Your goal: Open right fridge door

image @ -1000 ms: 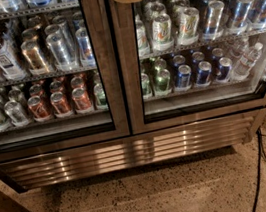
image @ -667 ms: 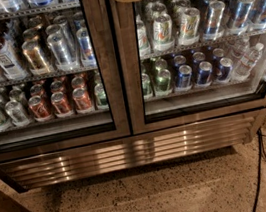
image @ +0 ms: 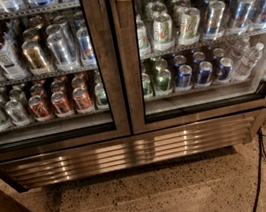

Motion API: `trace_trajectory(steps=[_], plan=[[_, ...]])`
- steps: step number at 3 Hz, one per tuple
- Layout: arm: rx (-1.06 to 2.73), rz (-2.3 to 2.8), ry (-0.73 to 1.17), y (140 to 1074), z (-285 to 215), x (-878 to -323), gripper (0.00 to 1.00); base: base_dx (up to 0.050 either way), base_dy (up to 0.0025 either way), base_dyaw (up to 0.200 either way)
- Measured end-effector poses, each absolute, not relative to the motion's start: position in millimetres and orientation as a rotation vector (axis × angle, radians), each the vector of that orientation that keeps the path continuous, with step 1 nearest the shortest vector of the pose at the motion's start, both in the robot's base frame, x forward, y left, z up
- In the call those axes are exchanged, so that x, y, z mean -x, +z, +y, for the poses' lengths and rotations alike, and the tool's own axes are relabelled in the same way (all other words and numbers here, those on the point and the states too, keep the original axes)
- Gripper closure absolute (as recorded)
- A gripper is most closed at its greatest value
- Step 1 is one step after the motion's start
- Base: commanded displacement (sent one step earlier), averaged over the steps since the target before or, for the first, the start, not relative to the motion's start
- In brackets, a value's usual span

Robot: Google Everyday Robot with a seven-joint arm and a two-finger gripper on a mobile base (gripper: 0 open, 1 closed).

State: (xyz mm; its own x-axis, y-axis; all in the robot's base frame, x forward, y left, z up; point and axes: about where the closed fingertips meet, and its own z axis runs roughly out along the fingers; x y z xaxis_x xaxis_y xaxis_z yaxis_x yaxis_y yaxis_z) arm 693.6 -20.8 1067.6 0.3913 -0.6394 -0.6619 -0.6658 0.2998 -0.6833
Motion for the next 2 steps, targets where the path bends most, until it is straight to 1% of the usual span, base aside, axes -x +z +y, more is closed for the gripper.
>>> trace_trajectory(steps=[1,2], plan=[[1.378,1.285,0.026,1066.6,-20.9,-694.7,1.0,0.0,0.0,0.0],[1.414,1.276,-0.05,1060.6,-21.6,-694.6,1.0,0.0,0.0,0.0]])
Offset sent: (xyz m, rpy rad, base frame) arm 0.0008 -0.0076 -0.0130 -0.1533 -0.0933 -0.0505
